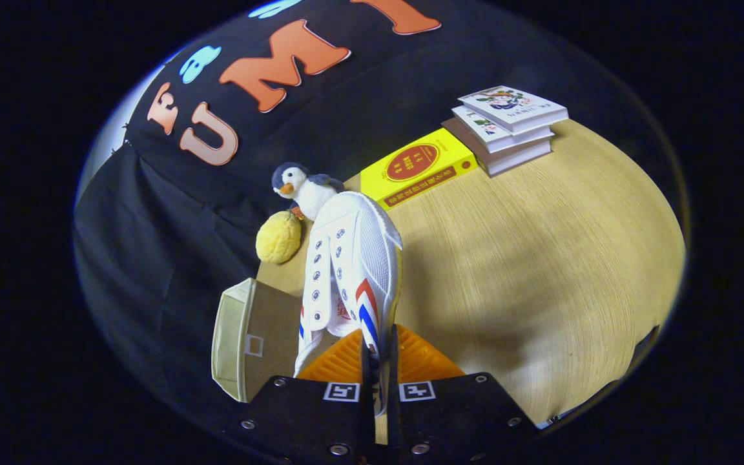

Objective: Open the storage box then place both shoes into the box .Put the left shoe in first, then the right shoe, with the right side of both shoes facing outward in a uniform manner.

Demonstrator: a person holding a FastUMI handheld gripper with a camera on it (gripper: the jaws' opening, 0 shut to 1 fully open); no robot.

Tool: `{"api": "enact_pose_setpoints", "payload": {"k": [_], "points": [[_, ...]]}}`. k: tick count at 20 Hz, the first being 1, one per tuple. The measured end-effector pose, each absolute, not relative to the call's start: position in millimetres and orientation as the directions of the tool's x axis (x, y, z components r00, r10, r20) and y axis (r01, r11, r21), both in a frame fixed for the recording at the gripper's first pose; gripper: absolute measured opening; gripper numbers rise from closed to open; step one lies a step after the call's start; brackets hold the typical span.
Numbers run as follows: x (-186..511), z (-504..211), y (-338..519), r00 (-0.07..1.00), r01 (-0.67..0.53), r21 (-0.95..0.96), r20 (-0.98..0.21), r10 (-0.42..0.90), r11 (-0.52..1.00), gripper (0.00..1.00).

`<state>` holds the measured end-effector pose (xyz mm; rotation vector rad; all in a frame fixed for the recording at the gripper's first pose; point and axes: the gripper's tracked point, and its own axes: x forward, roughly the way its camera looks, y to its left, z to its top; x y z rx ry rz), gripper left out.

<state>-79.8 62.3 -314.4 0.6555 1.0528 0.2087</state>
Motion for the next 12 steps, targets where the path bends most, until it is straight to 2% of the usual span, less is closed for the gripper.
{"api": "enact_pose_setpoints", "payload": {"k": [6, 12], "points": [[-65, -262, 120, 0.494, 0.019, 0.607, -0.696, 0.521, 0.794, 0.08], [-63, -240, 192, 0.450, -0.087, 0.621, -0.673, 0.587, 0.779, 0.08]]}}
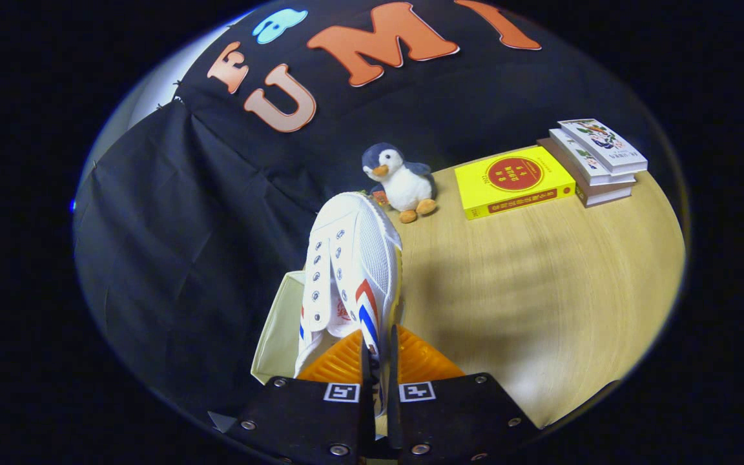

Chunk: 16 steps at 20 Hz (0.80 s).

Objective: Open the storage box then place both shoes into the box .Put the left shoe in first, then the right shoe, with the right side of both shoes facing outward in a uniform manner.

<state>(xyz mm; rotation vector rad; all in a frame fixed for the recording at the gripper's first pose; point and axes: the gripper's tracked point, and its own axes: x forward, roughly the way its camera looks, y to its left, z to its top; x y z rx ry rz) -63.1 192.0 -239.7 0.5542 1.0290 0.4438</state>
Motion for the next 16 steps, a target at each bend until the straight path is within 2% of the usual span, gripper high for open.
{"api": "enact_pose_setpoints", "payload": {"k": [5, 13, 15, 16], "points": [[-74, -229, 258, 0.405, -0.151, 0.624, -0.668, 0.624, 0.766, 0.08], [-83, -251, 328, 0.329, -0.192, 0.569, -0.730, 0.599, 0.799, 0.08], [-89, -262, 333, 0.305, -0.206, 0.533, -0.762, 0.571, 0.821, 0.13], [-90, -267, 333, 0.300, -0.210, 0.518, -0.773, 0.559, 0.829, 0.20]]}}
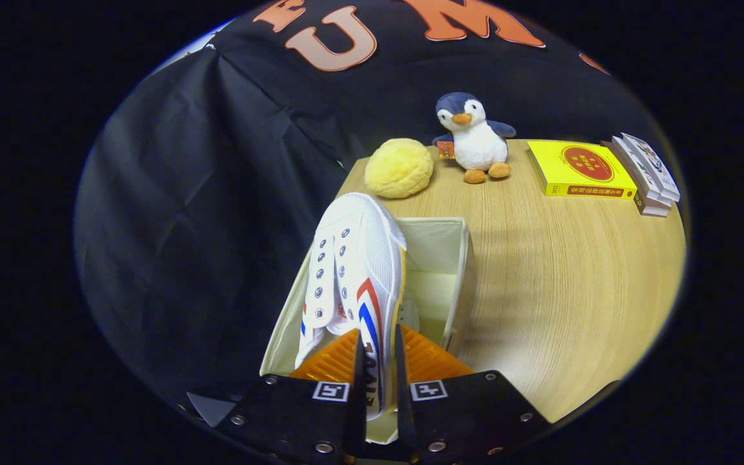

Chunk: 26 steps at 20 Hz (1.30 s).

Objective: Open the storage box then place both shoes into the box .Put the left shoe in first, then the right shoe, with the right side of both shoes facing outward in a uniform manner.

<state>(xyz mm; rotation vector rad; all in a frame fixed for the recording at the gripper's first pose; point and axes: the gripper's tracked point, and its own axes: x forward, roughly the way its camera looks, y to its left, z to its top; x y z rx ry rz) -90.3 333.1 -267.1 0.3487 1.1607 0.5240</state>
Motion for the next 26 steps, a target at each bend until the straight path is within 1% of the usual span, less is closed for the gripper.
{"api": "enact_pose_setpoints", "payload": {"k": [1, 3, 5, 9, 11, 12, 13, 14, 16, 21, 24, 26], "points": [[-93, -270, 335, 0.296, -0.211, 0.507, -0.782, 0.549, 0.836, 0.25], [-95, -271, 335, 0.302, -0.227, 0.492, -0.785, 0.541, 0.841, 0.39], [-95, -265, 333, 0.313, -0.223, 0.511, -0.769, 0.557, 0.830, 0.48], [-79, -228, 323, 0.392, -0.232, 0.577, -0.682, 0.618, 0.783, 0.66], [-71, -212, 308, 0.433, -0.236, 0.581, -0.654, 0.620, 0.779, 0.73], [-66, -203, 300, 0.461, -0.237, 0.583, -0.637, 0.618, 0.777, 0.78], [-66, -189, 292, 0.491, -0.240, 0.581, -0.618, 0.613, 0.778, 0.81], [-60, -180, 281, 0.524, -0.247, 0.574, -0.599, 0.606, 0.781, 0.85], [-49, -166, 255, 0.587, -0.262, 0.539, -0.569, 0.576, 0.801, 0.90], [-22, -134, 191, 0.730, -0.293, 0.431, -0.475, 0.491, 0.853, 0.95], [-11, -106, 144, 0.824, -0.296, 0.345, -0.380, 0.420, 0.891, 0.97], [-9, -79, 113, 0.884, -0.289, 0.301, -0.281, 0.374, 0.909, 0.98]]}}
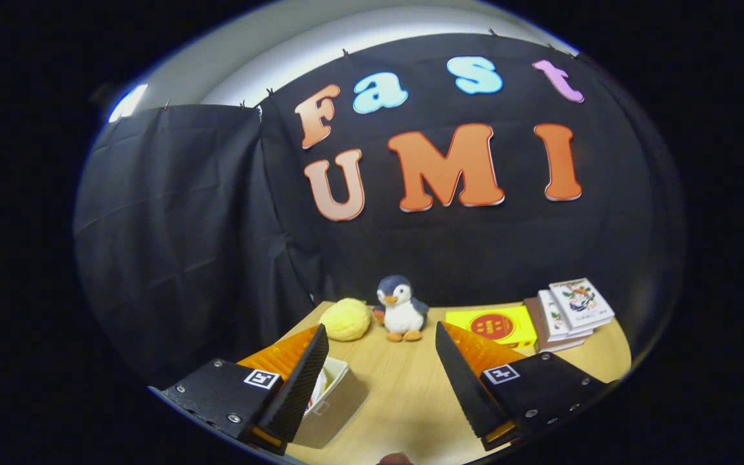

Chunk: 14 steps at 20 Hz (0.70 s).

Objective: Open the storage box then place both shoes into the box .Put the left shoe in first, then the right shoe, with the right side of both shoes facing outward in a uniform manner.

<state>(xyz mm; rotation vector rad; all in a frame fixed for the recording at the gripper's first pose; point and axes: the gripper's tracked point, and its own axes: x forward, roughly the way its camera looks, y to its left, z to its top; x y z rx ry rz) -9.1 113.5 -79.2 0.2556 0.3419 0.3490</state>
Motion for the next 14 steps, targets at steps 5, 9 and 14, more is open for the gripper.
{"api": "enact_pose_setpoints", "payload": {"k": [5, 9, 14], "points": [[-7, -25, 27, 0.976, -0.206, 0.215, -0.024, 0.216, 0.955, 0.98], [-21, -13, -36, 0.995, -0.093, 0.163, 0.037, 0.088, 0.982, 0.98], [-40, -24, -90, 1.000, 0.031, 0.155, 0.000, -0.031, 0.987, 0.98]]}}
